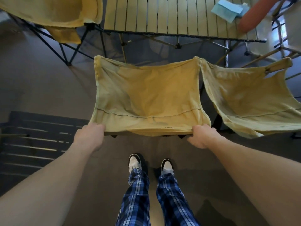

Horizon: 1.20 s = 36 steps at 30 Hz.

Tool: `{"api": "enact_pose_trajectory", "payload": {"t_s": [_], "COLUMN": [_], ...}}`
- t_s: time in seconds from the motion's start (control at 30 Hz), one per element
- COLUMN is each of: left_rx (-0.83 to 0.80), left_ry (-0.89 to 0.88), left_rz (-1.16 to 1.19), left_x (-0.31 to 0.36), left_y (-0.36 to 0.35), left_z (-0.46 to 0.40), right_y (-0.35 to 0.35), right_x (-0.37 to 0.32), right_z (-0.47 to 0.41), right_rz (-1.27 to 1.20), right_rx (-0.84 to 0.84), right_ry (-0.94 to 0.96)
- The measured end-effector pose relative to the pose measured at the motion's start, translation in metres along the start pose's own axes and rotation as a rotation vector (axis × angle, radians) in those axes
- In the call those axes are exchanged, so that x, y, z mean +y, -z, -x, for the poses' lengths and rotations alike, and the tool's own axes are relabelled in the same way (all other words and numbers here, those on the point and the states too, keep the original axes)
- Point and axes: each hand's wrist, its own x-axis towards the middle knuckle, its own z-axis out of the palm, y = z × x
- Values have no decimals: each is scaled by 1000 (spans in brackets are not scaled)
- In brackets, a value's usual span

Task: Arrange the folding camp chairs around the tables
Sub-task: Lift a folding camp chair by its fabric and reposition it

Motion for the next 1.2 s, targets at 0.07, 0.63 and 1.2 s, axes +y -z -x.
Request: {"api": "enact_pose_trajectory", "payload": {"t_s": [0.07, 0.63, 1.2], "left_rx": [-14, 92, 104], "left_ry": [2, 589, 1259], "left_rz": [50, 651, 1245], "left_x": [2, -29, -65], "left_y": [7, -28, -336], "left_z": [12, 240, 664], "right_y": [9, 54, -298], "right_x": [-5, -153, -349], "right_z": [5, 125, 474], "right_rz": [-1, 543, 1293], "right_rx": [-69, 121, 105], "right_ry": [23, 770, 1434]}}
